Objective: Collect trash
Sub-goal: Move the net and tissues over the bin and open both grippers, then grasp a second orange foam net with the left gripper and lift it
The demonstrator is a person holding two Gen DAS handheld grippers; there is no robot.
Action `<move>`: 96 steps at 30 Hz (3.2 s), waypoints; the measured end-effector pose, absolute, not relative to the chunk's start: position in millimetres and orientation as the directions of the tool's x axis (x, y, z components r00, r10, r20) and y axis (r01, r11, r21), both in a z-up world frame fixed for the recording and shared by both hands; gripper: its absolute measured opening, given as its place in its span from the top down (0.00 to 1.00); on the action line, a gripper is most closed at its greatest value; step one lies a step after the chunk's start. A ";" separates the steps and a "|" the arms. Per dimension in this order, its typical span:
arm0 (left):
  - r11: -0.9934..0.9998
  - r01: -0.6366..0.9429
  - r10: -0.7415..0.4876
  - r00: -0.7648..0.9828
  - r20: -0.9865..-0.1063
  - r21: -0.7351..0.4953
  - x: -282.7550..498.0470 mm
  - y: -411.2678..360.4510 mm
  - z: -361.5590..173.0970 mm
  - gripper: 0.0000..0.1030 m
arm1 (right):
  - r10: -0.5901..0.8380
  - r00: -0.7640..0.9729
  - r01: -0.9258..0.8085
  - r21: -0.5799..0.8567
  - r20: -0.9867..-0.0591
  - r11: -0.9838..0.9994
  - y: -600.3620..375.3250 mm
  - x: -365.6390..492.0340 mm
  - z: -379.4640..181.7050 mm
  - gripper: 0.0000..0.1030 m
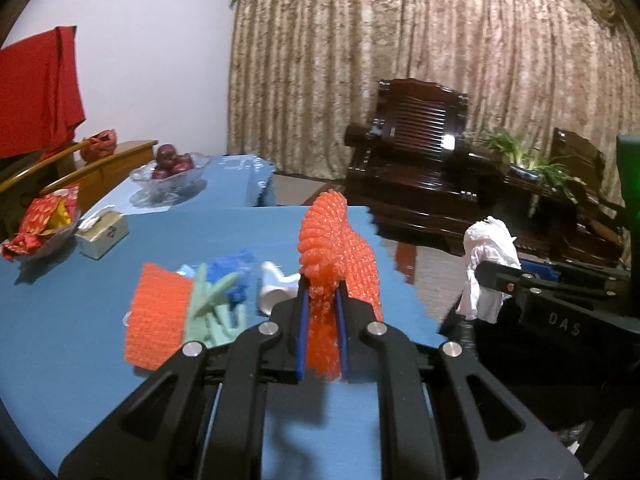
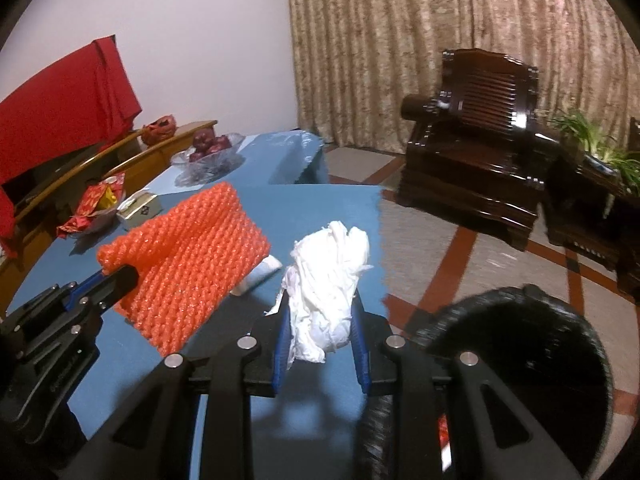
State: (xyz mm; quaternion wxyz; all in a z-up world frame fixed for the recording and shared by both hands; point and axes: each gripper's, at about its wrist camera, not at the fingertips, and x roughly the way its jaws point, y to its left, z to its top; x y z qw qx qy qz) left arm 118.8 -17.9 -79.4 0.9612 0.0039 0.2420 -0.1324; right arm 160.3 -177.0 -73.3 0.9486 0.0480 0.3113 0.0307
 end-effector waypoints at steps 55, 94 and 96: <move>0.880 0.470 -0.437 0.746 -0.503 -0.067 104.5 -134.5 -111.0 0.12 | -0.208 0.732 0.337 0.080 -0.649 0.938 -324.2 72.3 -110.9 0.06; 0.995 -0.097 0.069 0.797 -0.600 -0.015 178.8 155.7 -166.2 0.27 | 0.123 0.785 -0.103 0.067 -0.607 0.992 -76.5 222.1 -135.7 0.06; 0.996 -0.089 0.060 0.791 -0.609 -0.019 183.2 156.5 -172.3 0.29 | 0.129 0.776 -0.113 0.064 -0.618 0.991 -70.0 226.4 -140.7 0.07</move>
